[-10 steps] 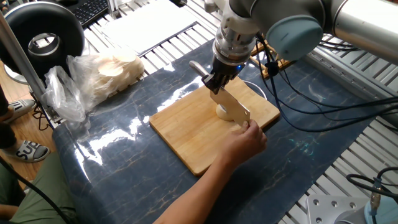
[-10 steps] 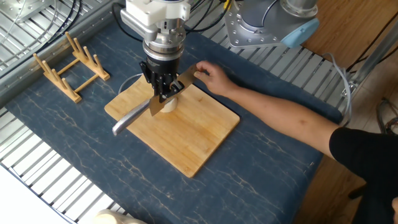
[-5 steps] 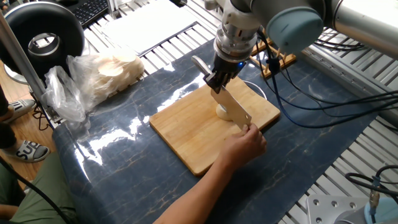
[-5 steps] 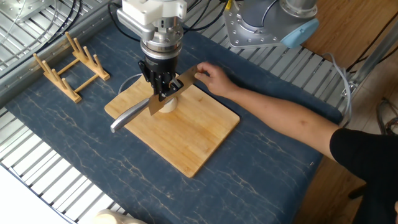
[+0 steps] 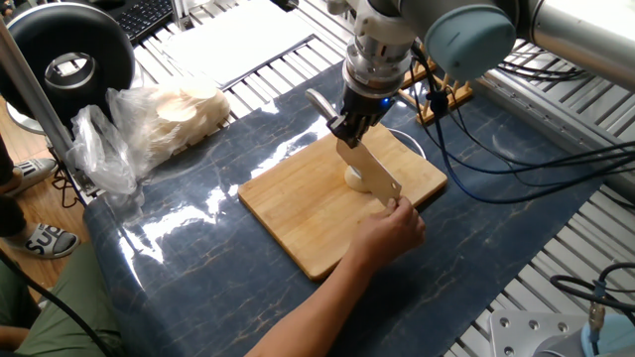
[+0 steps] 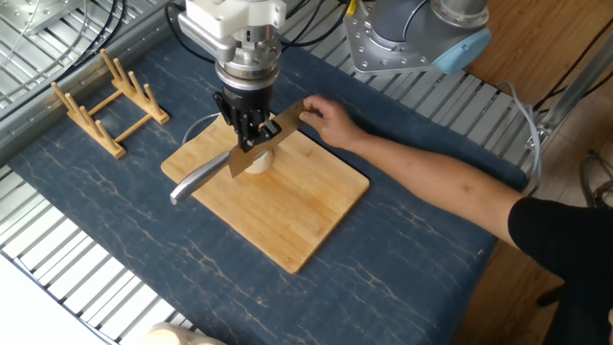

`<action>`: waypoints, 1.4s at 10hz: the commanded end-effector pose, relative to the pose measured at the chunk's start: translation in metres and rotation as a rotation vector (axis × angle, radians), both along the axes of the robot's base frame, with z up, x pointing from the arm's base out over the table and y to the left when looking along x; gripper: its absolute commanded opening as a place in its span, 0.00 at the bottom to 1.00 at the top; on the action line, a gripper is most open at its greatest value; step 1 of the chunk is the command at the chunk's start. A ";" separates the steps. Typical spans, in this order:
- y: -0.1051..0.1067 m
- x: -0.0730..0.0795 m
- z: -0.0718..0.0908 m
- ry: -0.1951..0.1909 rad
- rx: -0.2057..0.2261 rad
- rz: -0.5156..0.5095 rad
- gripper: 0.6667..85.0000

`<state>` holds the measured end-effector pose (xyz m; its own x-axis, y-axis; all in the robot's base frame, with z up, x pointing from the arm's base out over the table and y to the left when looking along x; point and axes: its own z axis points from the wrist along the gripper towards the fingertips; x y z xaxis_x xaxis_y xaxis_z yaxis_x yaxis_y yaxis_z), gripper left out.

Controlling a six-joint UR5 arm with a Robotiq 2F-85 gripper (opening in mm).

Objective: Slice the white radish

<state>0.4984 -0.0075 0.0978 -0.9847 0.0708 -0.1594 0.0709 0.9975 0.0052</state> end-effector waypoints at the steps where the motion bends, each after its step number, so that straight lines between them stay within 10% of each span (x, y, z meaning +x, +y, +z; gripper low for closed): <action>1: 0.002 0.000 0.001 0.000 0.012 -0.012 0.19; 4: 0.001 -0.005 0.001 0.021 0.003 -0.045 0.00; 14: 0.003 -0.003 0.001 0.011 0.002 -0.065 0.00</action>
<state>0.4923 -0.0055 0.0973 -0.9826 0.1253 -0.1369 0.1275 0.9918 -0.0073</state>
